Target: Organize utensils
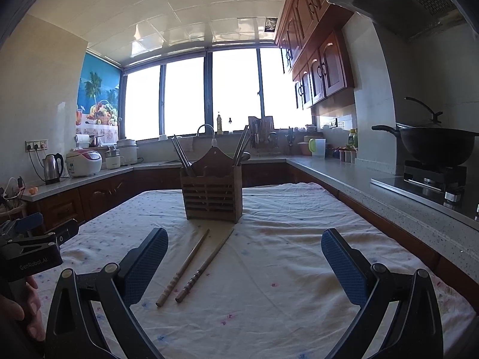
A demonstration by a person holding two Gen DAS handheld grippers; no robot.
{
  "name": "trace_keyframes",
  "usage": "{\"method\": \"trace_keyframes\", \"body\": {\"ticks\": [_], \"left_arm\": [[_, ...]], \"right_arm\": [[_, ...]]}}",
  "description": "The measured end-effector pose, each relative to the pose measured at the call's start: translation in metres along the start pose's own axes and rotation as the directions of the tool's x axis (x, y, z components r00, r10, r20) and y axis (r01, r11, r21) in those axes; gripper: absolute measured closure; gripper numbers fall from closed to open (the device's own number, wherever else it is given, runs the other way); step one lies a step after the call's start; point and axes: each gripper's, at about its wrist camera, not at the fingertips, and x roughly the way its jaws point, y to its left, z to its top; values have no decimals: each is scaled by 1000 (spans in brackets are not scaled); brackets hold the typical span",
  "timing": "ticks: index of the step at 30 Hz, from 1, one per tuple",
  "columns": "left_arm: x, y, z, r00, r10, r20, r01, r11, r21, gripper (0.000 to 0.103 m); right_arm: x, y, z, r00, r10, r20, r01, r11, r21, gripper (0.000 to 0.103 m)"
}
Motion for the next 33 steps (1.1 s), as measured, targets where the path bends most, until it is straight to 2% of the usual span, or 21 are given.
{"method": "trace_keyframes", "body": {"ticks": [14,33], "left_arm": [[1,-9,-1,999,-34,-33,36,998,55,0],[2,-9,1,998,-49,-46,51,998,48,0]], "right_arm": [[2,-4,0,1000,1,-13,-1,1000,19,0],[4,-4,-3,1000,7,-27,-6,1000,26,0]]}}
